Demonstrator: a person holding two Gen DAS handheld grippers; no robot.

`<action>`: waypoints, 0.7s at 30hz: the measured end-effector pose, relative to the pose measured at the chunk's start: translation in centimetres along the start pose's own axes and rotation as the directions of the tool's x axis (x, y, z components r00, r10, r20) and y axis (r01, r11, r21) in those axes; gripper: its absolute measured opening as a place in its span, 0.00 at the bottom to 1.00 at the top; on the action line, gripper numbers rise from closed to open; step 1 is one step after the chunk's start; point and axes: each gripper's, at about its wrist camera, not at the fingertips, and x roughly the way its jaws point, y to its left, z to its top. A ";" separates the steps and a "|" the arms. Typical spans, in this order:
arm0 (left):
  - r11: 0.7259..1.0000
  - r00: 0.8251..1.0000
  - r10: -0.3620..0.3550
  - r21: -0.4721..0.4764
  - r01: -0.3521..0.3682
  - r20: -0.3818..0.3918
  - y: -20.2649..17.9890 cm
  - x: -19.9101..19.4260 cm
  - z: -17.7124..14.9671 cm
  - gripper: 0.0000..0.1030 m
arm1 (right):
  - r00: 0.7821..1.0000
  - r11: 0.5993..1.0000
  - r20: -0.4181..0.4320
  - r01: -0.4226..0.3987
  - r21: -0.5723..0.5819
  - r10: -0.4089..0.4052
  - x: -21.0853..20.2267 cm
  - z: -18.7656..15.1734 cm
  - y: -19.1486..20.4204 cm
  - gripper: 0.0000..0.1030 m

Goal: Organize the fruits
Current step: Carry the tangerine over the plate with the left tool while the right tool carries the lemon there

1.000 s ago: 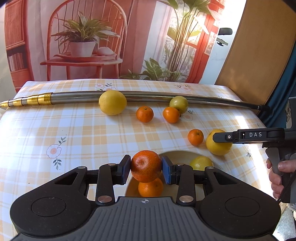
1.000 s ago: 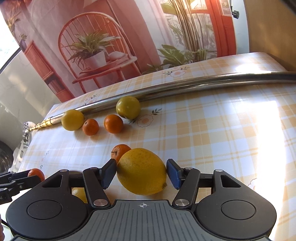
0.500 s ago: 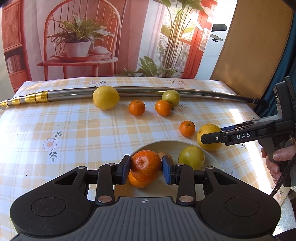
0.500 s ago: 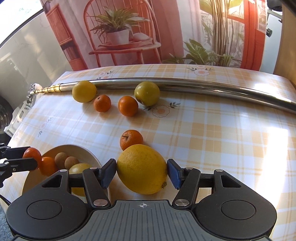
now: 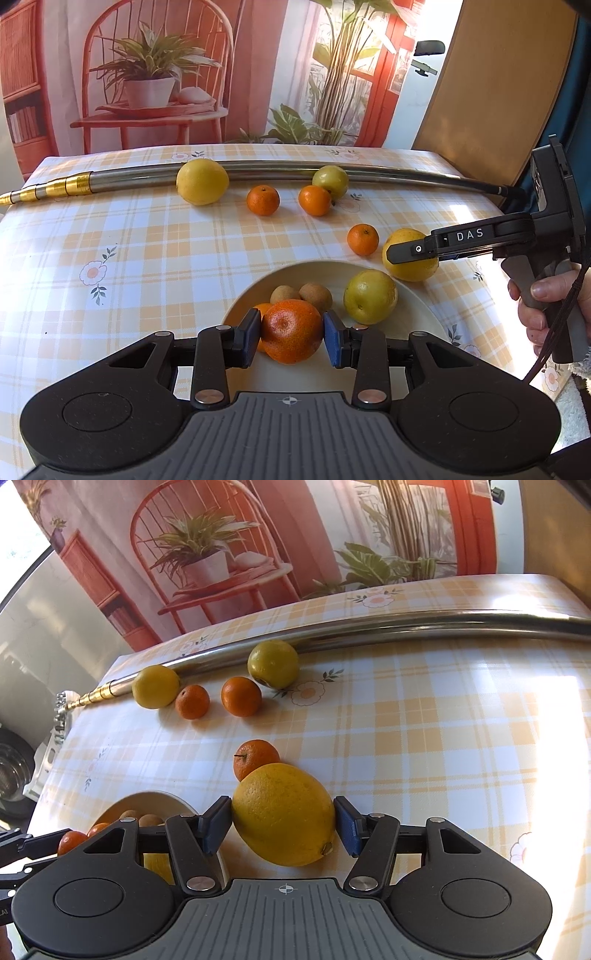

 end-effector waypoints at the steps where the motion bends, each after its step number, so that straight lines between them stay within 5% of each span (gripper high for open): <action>1: 1.000 1.000 0.001 0.006 -0.001 0.000 -0.1 -0.1 -0.1 0.37 | 1.000 1.000 0.004 0.011 0.007 -0.011 -0.1 -0.1 0.1 0.54; 13: 1.000 0.999 0.008 0.019 -0.007 -0.040 0.0 -0.4 -1.2 0.37 | 0.998 0.993 0.064 0.010 0.115 -0.017 -2.8 -2.4 -0.8 0.54; 21: 0.999 0.998 0.025 0.024 -0.023 -0.058 0.1 -0.7 -2.0 0.37 | 0.993 0.996 0.116 -0.031 0.083 0.021 -5.4 -3.9 0.9 0.54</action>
